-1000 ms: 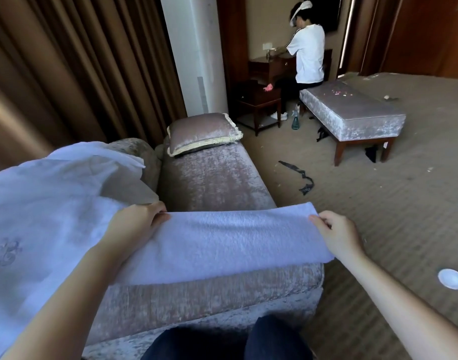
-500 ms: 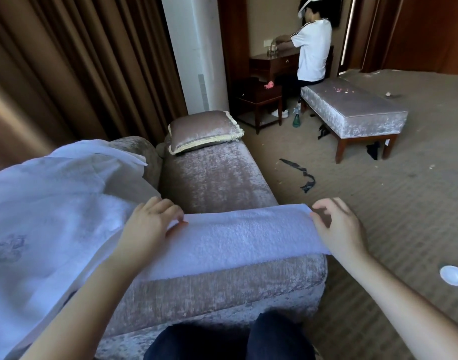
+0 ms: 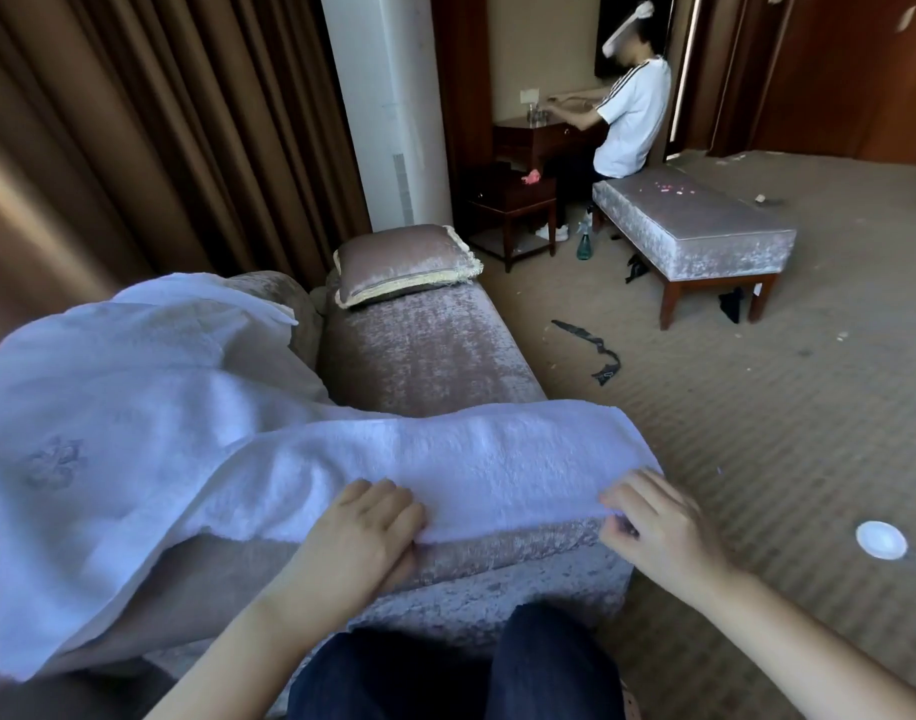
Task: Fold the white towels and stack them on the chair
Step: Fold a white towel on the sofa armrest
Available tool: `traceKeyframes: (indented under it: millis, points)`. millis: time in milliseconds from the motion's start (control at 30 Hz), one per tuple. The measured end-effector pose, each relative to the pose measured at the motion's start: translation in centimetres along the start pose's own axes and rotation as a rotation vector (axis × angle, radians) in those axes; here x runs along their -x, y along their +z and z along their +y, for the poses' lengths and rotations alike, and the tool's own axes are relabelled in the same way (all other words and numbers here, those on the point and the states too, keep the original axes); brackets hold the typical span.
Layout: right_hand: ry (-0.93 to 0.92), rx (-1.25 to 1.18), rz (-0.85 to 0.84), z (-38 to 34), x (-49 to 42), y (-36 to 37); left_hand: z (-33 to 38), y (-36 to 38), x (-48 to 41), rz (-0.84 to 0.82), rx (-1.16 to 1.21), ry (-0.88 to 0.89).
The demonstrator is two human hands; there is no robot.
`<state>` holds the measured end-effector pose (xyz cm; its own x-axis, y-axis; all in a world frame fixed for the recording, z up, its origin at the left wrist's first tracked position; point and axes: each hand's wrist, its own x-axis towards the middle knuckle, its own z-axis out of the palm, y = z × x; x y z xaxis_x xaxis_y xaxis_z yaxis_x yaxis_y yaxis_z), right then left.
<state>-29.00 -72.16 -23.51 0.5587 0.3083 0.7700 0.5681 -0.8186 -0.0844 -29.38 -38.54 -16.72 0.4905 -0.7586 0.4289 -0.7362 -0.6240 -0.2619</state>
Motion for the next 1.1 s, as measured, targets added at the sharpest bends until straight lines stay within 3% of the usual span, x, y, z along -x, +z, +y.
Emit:
traceKeyframes:
  millis: [167,267,367,467,600,767,900,1100]
  points:
    - [0.04,-0.066,-0.158,-0.7,2.3,-0.4,1.1,0.2,1.4,-0.08,0.074,-0.033]
    - [0.065,-0.135,-0.139,-0.3,1.1,-1.0,-0.1,-0.4,0.6,-0.009,0.121,-0.144]
    - [0.225,-0.151,-0.042,1.4,-2.2,-0.8,-2.5,-1.3,-1.5,0.042,-0.077,-0.347]
    - [0.357,-0.074,-0.196,3.4,-5.7,0.2,-4.9,-0.6,-2.7,-0.09,-0.243,-0.487]
    - [0.456,-0.046,-0.446,4.7,-6.6,1.8,-6.4,0.5,-2.5,-0.175,-0.241,-0.509]
    - [0.527,-0.161,-0.453,4.8,-7.6,1.1,-7.1,0.7,-3.5,-0.084,-0.246,-0.559]
    - [0.547,-0.07,-0.452,5.2,-7.8,1.1,-8.1,1.5,-4.4,-0.07,-0.25,-0.615]
    - [0.482,0.058,-0.431,4.7,-7.9,1.3,-8.2,2.4,-4.4,-0.238,-0.15,-0.612]
